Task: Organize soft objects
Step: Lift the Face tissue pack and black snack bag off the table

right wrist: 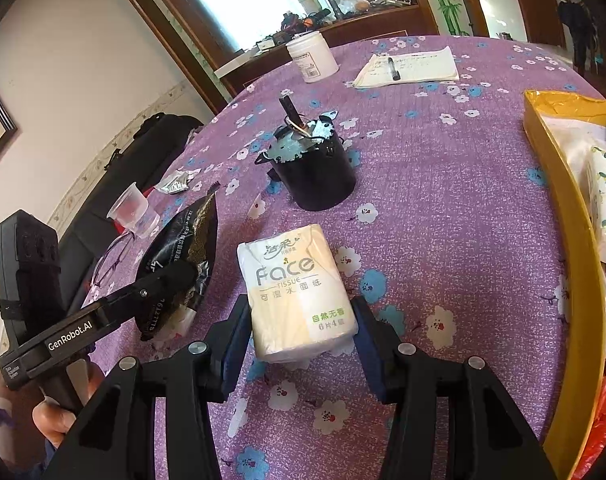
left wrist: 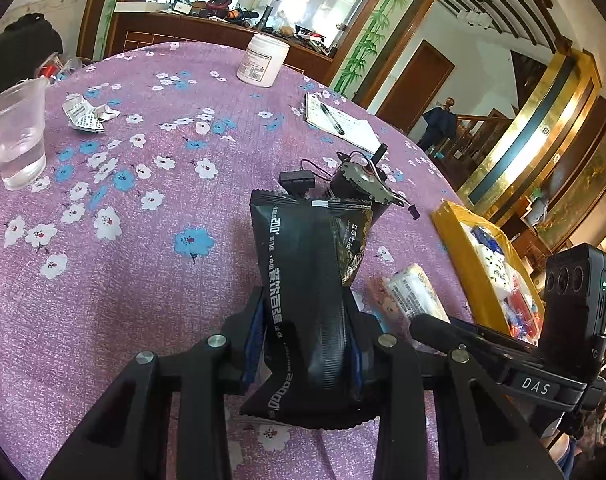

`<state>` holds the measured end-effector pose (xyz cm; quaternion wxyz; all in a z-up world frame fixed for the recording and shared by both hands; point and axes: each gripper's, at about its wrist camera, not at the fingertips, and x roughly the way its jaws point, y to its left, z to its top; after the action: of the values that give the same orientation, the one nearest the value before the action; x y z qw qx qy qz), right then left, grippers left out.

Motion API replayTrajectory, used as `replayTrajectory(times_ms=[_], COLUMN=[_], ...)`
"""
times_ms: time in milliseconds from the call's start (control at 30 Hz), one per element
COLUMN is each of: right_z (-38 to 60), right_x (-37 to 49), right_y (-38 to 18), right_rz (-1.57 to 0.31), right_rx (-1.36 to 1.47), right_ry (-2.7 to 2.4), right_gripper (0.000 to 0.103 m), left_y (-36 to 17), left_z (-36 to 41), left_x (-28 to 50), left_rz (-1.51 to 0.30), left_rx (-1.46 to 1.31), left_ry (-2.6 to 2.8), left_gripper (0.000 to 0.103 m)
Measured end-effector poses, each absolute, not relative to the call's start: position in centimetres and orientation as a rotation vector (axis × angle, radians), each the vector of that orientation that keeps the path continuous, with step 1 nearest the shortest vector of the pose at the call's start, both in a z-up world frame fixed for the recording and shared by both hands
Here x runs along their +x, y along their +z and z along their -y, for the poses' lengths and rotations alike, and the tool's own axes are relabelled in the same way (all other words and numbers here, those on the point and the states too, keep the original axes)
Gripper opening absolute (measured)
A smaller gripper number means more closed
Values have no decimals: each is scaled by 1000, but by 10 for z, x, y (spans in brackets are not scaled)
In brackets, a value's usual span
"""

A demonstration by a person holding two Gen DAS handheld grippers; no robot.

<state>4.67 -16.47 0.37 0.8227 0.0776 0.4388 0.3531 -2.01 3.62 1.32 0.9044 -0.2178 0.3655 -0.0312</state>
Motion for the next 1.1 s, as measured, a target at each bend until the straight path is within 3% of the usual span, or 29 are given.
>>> replayTrajectory(times_ms=[733,1100], right_z=[167,175], right_x=[42,25], right_y=[10,30], right_rz=[-882,-749], right_rx=[160,150], right_ry=[754,725], right_gripper=[54,54], left_y=[16,28], left_z=[-39,-39], left_x=[-24,-42], left_rz=[-705,-608], left_rx=[-463,-449], left_ry=[-91,-61], left_gripper=[34,34])
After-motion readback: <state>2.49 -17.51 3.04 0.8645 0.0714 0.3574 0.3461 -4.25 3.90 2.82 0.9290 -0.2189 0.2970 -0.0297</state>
